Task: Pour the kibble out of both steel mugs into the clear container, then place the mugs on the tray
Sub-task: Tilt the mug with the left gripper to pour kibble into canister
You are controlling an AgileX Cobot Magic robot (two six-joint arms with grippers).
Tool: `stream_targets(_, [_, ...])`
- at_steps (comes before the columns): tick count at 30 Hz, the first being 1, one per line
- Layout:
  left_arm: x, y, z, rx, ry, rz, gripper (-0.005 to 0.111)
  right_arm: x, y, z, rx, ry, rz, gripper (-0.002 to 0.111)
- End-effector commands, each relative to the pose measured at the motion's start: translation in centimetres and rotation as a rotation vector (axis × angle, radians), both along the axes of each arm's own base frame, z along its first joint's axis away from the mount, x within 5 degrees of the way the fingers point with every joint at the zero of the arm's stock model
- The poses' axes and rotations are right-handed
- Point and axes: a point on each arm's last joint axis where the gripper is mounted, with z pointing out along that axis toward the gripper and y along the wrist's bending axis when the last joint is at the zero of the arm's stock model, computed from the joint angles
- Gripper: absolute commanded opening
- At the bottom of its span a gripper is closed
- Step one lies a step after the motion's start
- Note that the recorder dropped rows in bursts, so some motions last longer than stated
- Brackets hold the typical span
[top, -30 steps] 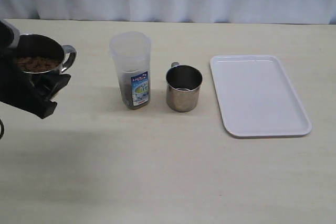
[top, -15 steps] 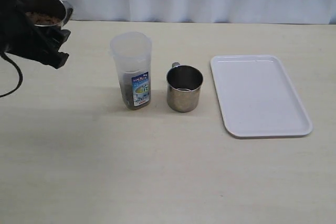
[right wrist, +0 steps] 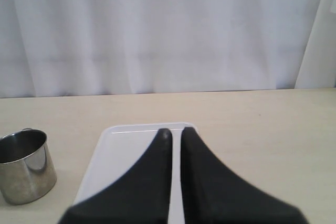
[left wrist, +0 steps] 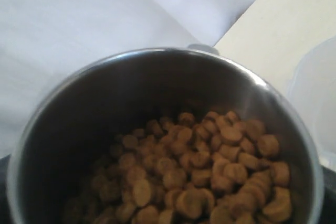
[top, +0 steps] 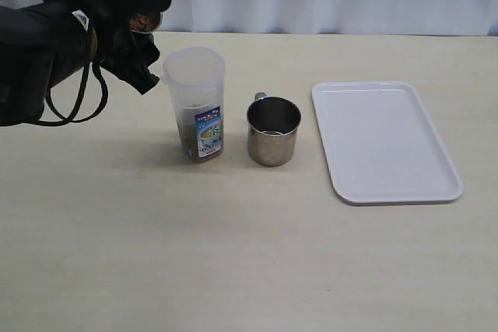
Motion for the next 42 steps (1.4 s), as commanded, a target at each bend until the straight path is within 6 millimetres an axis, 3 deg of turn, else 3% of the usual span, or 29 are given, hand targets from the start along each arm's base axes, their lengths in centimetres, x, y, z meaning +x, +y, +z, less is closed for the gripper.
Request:
stream_targets(1, [0.1, -0.5, 0.8, 0.033, -0.051, -0.042, 0.0, 0.0, 0.0, -0.1, 0.006, 0.003, -0.001, 0.005])
stream_targets(9, [0.4, -0.6, 1.2, 0.046, -0.062, -0.049, 0.0, 0.0, 0.0, -0.1, 0.006, 0.003, -0.001, 0.005])
stream_targets(13, [1.3, -1.6, 2.0, 0.017, -0.075, -0.076, 0.0, 0.0, 0.0, -0.1, 0.006, 0.003, -0.001, 0.005])
stream_targets(16, [2.0, -2.4, 1.0, 0.047, -0.05, -0.095, 0.0, 0.0, 0.0, -0.1, 0.006, 0.003, -0.001, 0.005])
stream_targets(18, [2.6, -2.8, -0.2, 0.169, -0.031, -0.13, 0.0, 0.0, 0.0, -0.1, 0.006, 0.003, -0.001, 0.005])
stream_targets(21, [3.1, -3.1, -0.6, 0.212, -0.03, -0.137, 0.0, 0.0, 0.0, -0.1, 0.006, 0.003, -0.001, 0.005])
stream_targets(28, [3.4, -2.4, -0.3, 0.288, -0.062, -0.07, 0.0, 0.0, 0.0, -0.1, 0.006, 0.003, -0.001, 0.005])
stream_targets(42, [3.4, -2.6, -0.3, 0.359, -0.056, -0.118, 0.0, 0.0, 0.0, -0.1, 0.006, 0.003, -0.001, 0.005])
